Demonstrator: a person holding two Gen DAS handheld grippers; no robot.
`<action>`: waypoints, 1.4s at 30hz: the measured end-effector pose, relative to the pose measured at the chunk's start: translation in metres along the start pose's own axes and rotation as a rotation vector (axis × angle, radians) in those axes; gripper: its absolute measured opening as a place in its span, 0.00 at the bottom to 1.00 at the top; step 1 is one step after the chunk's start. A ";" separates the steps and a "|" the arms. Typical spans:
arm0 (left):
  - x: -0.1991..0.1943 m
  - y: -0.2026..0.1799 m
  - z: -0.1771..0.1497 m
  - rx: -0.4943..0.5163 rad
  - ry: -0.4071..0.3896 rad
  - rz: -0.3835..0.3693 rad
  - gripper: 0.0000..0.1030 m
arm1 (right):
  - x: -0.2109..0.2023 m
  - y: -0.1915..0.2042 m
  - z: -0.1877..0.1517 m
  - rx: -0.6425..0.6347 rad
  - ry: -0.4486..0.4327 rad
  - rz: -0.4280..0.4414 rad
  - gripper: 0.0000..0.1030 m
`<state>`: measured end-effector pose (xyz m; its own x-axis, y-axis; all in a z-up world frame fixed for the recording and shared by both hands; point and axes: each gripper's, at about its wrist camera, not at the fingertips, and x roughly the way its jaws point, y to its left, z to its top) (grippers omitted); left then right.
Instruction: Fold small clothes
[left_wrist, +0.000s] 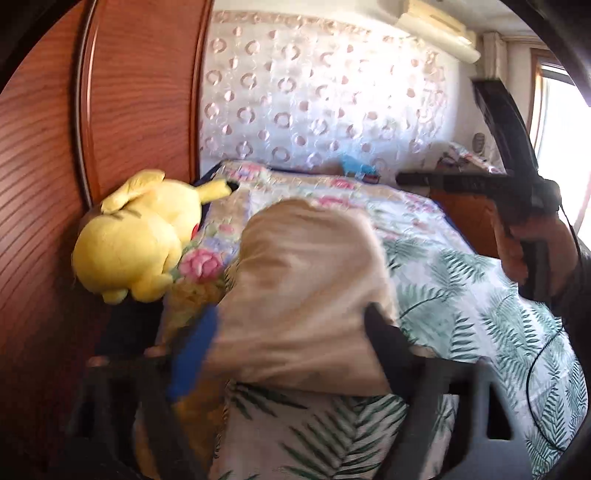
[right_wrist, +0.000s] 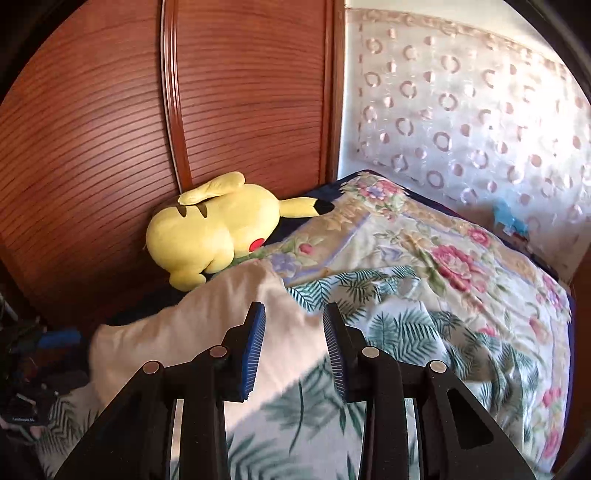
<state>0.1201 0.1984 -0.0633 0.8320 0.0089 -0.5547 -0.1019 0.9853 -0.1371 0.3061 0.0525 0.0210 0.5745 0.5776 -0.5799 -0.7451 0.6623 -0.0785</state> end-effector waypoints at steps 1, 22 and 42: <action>-0.004 -0.006 0.003 0.013 -0.013 0.002 0.84 | -0.013 0.000 -0.007 0.016 -0.010 -0.004 0.33; -0.069 -0.146 0.021 0.171 -0.139 -0.125 0.85 | -0.220 0.035 -0.140 0.210 -0.182 -0.235 0.74; -0.112 -0.209 0.022 0.210 -0.191 -0.125 0.85 | -0.301 0.091 -0.175 0.338 -0.321 -0.432 0.76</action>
<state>0.0602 -0.0051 0.0450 0.9203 -0.1028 -0.3775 0.1066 0.9942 -0.0110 0.0060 -0.1447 0.0464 0.9113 0.3045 -0.2771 -0.3059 0.9513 0.0394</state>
